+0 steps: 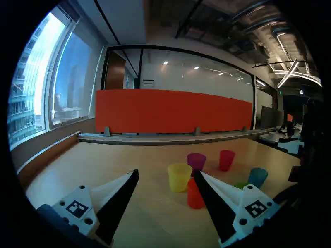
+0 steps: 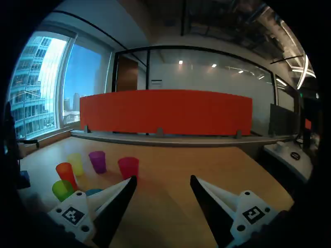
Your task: Pour water
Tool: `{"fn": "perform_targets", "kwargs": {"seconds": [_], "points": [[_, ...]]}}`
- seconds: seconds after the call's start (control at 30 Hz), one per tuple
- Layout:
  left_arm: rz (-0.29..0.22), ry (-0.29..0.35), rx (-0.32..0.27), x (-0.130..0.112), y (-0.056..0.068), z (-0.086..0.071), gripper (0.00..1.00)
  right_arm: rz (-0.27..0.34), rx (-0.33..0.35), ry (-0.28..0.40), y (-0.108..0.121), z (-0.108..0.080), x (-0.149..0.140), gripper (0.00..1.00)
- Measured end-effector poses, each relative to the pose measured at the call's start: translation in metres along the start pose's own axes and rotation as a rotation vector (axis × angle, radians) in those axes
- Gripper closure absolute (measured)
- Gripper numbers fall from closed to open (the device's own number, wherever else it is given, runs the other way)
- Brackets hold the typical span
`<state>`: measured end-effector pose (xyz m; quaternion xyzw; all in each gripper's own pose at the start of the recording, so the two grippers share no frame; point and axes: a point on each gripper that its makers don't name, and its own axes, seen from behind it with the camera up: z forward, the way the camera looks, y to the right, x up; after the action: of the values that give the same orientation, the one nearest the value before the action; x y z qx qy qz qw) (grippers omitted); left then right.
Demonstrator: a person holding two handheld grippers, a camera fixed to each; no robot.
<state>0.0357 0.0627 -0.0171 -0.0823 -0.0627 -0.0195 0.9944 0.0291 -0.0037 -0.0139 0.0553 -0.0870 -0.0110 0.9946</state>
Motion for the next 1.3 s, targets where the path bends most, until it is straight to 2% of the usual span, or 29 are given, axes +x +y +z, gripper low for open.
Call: {"fn": "perform_targets", "kwargs": {"seconds": [0.37,0.7,1.07,1.3], "points": [[0.029,0.006,0.018,0.001,-0.005,0.007,0.01,0.015,-0.064,0.059,0.011,0.0,0.01,0.0],[0.027,0.072,0.064,0.023,-0.01,0.007,0.01,0.024,-0.115,0.122,0.019,-0.006,0.027,0.0],[0.102,0.147,0.154,0.039,-0.025,0.005,0.01,0.027,-0.129,0.163,0.019,-0.013,0.047,0.0],[0.142,0.163,0.178,0.033,-0.031,0.006,0.01,0.032,-0.142,0.173,0.021,-0.016,0.061,0.0]]}}
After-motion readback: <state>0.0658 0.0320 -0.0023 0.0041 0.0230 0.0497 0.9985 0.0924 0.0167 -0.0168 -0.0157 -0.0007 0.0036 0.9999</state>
